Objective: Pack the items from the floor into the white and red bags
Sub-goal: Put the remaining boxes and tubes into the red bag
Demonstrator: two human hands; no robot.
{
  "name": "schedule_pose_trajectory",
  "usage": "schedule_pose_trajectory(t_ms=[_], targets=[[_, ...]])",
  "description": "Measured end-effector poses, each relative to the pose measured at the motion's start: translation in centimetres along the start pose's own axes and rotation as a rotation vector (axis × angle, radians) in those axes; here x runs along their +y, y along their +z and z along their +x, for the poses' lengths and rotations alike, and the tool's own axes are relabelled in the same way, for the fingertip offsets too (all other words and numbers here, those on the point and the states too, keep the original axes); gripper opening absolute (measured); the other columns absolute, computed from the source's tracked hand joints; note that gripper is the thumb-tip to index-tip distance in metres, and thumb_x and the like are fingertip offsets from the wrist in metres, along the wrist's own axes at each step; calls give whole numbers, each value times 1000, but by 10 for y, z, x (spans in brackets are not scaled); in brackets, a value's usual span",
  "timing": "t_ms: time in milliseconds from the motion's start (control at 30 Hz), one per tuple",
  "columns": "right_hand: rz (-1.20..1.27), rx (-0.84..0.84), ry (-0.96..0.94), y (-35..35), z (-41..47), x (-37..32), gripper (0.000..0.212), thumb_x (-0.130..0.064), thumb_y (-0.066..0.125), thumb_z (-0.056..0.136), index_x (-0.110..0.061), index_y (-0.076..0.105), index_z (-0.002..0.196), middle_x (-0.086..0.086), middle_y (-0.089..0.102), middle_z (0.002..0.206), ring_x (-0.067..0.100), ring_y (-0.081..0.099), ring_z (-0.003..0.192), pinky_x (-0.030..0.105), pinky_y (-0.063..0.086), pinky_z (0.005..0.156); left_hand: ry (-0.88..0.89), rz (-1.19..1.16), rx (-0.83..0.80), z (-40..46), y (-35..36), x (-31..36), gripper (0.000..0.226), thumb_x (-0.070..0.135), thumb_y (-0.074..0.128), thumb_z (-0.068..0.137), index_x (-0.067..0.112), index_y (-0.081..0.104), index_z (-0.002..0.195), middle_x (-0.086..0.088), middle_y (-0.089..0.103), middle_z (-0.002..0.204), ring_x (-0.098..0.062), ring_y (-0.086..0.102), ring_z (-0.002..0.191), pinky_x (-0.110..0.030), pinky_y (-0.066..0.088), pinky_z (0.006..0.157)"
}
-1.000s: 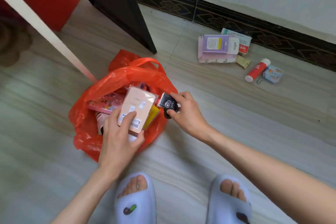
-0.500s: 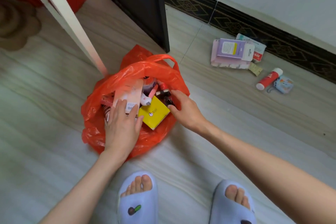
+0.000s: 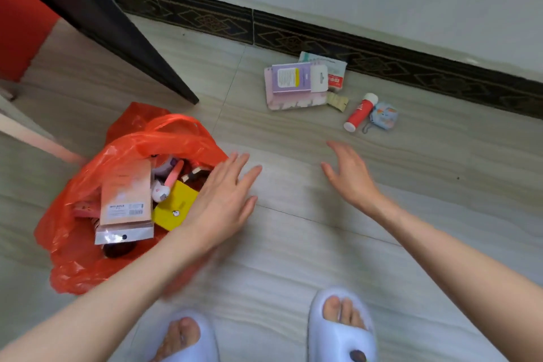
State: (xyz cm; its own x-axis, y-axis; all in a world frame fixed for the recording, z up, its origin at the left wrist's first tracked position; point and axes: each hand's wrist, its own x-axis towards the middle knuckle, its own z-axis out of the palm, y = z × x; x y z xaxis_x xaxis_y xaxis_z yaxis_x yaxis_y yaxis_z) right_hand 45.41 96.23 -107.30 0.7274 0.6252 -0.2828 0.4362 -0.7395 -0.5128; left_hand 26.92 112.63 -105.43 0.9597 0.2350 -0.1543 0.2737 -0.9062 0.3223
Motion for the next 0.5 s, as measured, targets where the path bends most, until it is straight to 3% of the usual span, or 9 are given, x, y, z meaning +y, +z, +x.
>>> schedule_pose_trajectory(t_ms=[100,233,400,500], targets=[[-34,43,87,-16,22,35,50,-10,53,88,-3,40,135,23,44,136,37,41,125,37,31,103,61,43,-111,56,9,17,51,22,54,86,6,43,134,-25,37,141,-42,33,132,-49,31,107],[-124,83,165,-36,53,87,49,-11,52,87,-3,41,133,23,43,135,40,41,122,40,35,99,37,69,-336,130,35,47,63,26,45,91,11,17,145,-17,13,153,-31,11,141,-41,18,114],[-159,162,178,-49,92,122,54,-10,55,86,-3,37,136,20,36,141,38,33,129,41,32,103,94,28,-177,195,63,79,65,25,41,93,18,6,148,-13,4,156,-29,4,143,-41,11,115],[-222,87,86,-57,112,133,64,-14,60,84,-6,31,141,18,26,149,34,24,136,42,28,109,125,26,-122,220,82,91,67,31,40,94,22,1,148,-11,1,156,-29,2,143,-43,7,115]])
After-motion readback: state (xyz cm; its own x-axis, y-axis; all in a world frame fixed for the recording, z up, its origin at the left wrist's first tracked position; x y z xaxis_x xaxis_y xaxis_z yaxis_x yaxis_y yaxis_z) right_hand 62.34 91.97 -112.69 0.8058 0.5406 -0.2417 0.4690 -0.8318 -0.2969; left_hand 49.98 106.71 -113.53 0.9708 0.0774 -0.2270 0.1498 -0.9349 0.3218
